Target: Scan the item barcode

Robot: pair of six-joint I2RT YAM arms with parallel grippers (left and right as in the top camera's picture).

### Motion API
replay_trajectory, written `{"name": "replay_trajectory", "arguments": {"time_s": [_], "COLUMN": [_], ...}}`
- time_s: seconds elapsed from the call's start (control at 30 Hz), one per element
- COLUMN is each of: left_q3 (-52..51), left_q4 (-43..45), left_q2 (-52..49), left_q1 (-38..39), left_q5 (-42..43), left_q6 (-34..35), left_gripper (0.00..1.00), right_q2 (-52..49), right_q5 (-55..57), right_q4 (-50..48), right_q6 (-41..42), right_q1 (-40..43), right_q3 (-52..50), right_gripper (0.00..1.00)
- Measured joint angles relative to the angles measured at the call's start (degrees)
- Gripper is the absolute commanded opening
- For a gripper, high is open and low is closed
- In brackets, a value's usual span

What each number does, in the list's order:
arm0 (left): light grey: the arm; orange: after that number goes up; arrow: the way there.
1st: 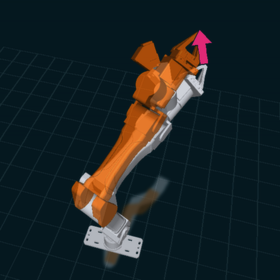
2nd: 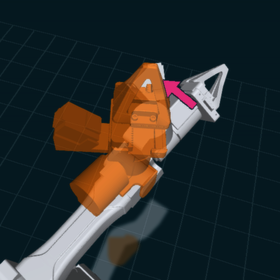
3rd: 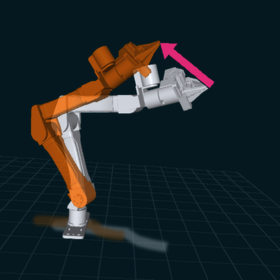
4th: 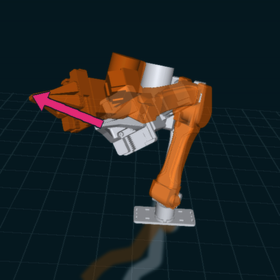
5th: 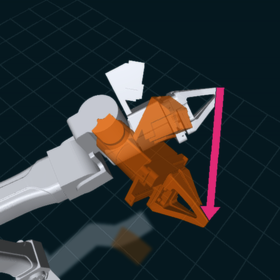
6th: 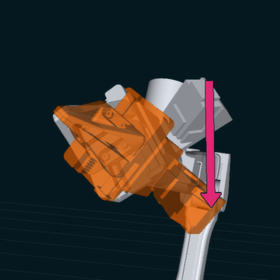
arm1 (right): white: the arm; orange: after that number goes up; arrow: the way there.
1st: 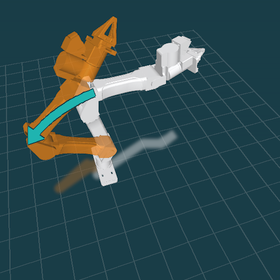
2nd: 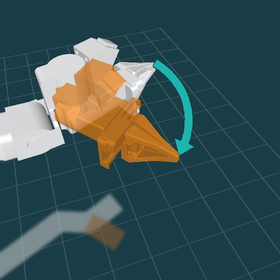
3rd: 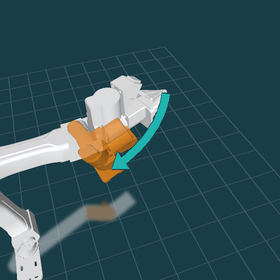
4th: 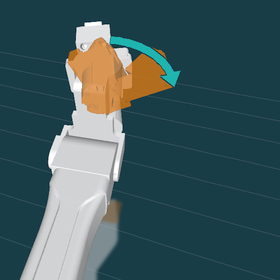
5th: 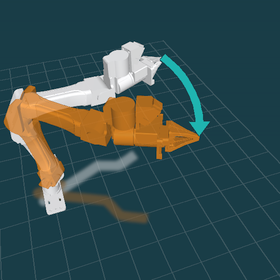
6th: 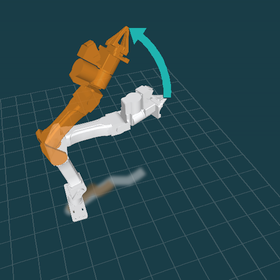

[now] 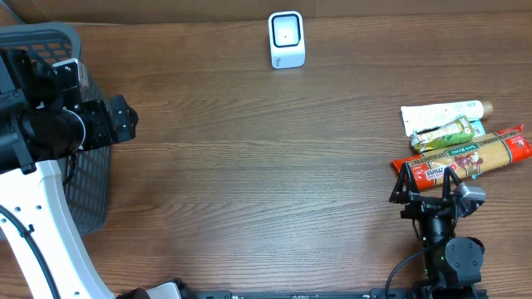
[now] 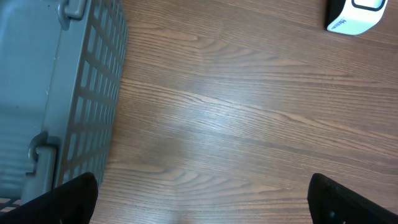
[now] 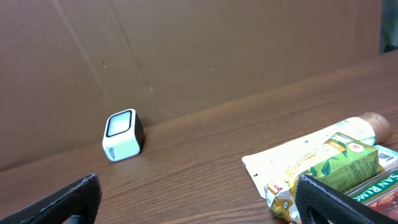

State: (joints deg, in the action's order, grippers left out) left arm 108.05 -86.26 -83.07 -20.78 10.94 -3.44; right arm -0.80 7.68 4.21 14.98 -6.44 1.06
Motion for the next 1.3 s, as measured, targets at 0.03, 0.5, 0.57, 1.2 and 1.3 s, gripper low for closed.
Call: {"name": "replay_trajectory", "arguments": {"time_s": [0.03, 0.5, 0.57, 1.2, 1.3], "left_q3": [0.0, -36.04, -46.69, -102.31, -105.11], "left_q4": [-0.24, 52.24, 63.54, 99.19, 99.25], "left_q2": [0.0, 24.81, 31.32, 68.91, 71.23], "left_q1": [0.0, 9.2, 10.29, 16.68, 17.18], "left_q5": [-0.04, 7.63, 9.18, 4.74, 3.37], "left_q6": [0.0, -4.55, -5.7, -12.59, -13.79], "left_gripper": [1.0, 1.0, 1.0, 1.0, 1.0], "right_q2": [0.0, 0.02, 0.02, 0.02, 0.02], "right_q5": [0.02, 0.02, 0.02, 0.02, 0.0], "right_q4": [0.0, 0.0, -0.02, 0.0, 0.0], "right_q6": [-0.02, 0.0, -0.04, 0.0, 0.0], "right_q1": [0.0, 0.02, 0.02, 0.02, 0.02], "right_q3": [0.0, 0.0, 0.0, 0.0, 0.0], "right_gripper": [1.0, 1.0, 1.0, 1.0, 1.0]}}
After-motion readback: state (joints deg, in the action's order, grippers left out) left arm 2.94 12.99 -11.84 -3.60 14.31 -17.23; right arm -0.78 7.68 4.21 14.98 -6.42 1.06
